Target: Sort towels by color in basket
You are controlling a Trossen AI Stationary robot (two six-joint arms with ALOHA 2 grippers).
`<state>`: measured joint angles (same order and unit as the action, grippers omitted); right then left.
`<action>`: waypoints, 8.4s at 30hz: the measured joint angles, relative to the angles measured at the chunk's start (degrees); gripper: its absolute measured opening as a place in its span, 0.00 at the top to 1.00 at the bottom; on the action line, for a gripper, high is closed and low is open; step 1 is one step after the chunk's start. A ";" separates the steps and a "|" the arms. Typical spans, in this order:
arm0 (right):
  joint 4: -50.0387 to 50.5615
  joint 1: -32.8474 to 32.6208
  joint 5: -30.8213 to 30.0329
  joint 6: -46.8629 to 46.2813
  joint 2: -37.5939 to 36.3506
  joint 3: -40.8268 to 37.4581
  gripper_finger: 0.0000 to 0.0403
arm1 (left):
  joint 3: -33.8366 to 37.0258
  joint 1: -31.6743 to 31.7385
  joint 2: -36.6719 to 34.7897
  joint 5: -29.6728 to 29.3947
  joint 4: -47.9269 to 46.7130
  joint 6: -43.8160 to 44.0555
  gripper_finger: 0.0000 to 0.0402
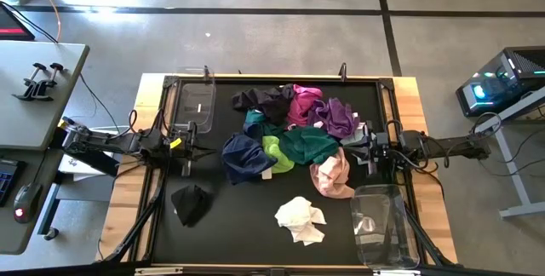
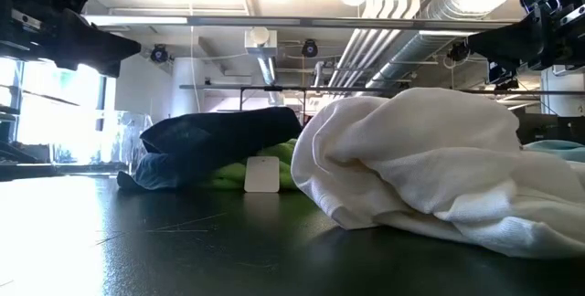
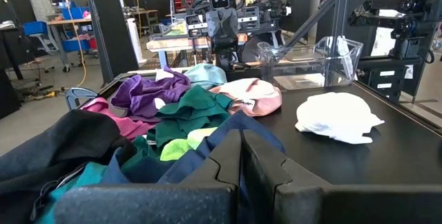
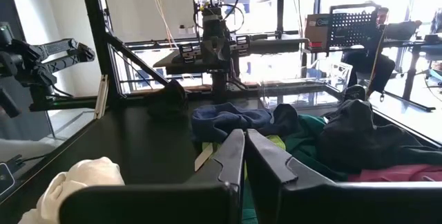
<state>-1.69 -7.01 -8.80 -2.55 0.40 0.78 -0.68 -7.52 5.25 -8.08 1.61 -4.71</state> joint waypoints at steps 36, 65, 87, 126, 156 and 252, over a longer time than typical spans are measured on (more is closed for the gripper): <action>-0.01 0.00 0.01 0.00 0.00 -0.01 0.98 | -1.68 -0.04 11.83 -0.52 25.39 3.26 0.99; -0.01 0.00 0.01 0.00 0.00 -0.02 0.98 | -39.97 -3.75 57.54 -6.12 -4.86 -4.90 0.99; -0.02 0.01 0.02 0.00 0.00 -0.01 0.98 | -39.95 -10.18 72.00 -12.93 -11.56 -0.74 0.42; -0.02 0.01 0.01 0.00 0.00 -0.02 0.98 | -58.49 -12.31 73.00 -35.80 -41.62 11.58 1.00; -0.02 0.02 0.02 -0.01 0.00 -0.02 0.98 | -68.81 -39.64 65.76 -28.10 -43.21 26.71 1.00; 0.00 0.01 0.01 0.00 0.00 -0.01 0.98 | -72.73 57.11 78.02 -18.02 -72.29 4.13 0.94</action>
<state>-1.69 -7.00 -8.78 -2.55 0.40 0.77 -73.41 49.59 83.26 -26.10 -70.67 -0.58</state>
